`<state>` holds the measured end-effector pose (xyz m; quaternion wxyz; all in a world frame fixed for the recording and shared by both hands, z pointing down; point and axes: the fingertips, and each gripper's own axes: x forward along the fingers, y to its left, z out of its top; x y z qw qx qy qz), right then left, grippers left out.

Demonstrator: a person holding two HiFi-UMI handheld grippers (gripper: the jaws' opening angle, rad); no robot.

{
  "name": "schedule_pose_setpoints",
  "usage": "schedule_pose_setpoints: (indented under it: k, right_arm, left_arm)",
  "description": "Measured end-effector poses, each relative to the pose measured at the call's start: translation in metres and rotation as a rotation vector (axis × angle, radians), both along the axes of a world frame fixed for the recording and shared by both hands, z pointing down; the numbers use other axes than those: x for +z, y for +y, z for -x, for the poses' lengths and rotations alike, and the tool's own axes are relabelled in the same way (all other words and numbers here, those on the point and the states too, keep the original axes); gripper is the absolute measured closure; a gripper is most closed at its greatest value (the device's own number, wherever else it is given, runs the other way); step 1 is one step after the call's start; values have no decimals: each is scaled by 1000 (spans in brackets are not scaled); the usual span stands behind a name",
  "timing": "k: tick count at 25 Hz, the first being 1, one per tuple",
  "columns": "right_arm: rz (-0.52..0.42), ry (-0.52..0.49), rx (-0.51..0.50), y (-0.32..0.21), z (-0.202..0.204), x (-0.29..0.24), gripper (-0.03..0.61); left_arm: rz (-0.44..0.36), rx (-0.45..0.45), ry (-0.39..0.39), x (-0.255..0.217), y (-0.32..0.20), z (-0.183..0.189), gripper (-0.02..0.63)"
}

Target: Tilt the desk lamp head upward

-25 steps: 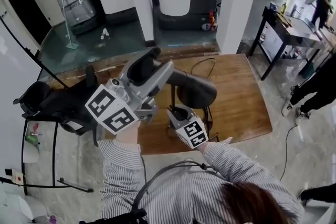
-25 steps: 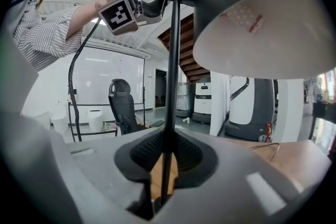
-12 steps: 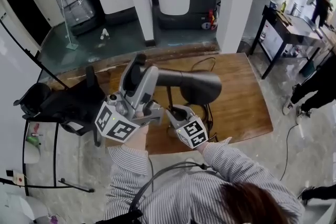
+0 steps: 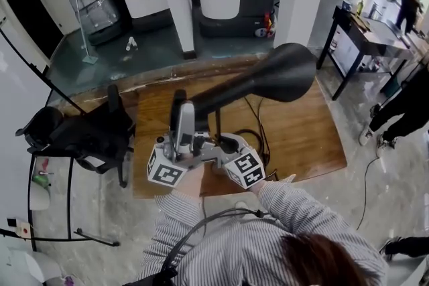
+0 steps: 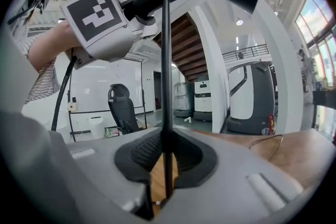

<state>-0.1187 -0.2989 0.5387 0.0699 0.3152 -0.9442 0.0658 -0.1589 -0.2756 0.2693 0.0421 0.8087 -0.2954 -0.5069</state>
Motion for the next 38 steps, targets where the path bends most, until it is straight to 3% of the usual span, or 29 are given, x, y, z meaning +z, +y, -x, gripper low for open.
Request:
schedule_pose_setpoints:
  k: [5, 13, 16, 20, 22, 28, 33, 38]
  right_arm:
    - [2, 1, -1, 0, -1, -1, 532]
    - [-4, 7, 4, 0, -1, 0, 532]
    - [-4, 10, 5, 0, 0, 0, 532]
    - [-3, 14, 5, 1, 1, 1, 532]
    - [-4, 16, 5, 1, 0, 2, 532]
    - [-4, 17, 2, 0, 1, 0, 532]
    - [-4, 18, 1, 1, -1, 1, 532]
    - [-9, 22, -1, -1, -5, -1, 532]
  left_arm:
    - [-2, 113, 149, 13, 1, -6, 405]
    - [25, 177, 204, 27, -3, -10, 397]
    - [32, 194, 189, 29, -3, -11, 394]
    - [90, 165, 6, 36, -6, -9, 393]
    - [118, 165, -33, 37, -7, -9, 390]
    - [129, 199, 4, 37, -7, -8, 387]
    - [179, 195, -14, 49, -3, -6, 375]
    - [193, 252, 24, 48, -1, -10, 380]
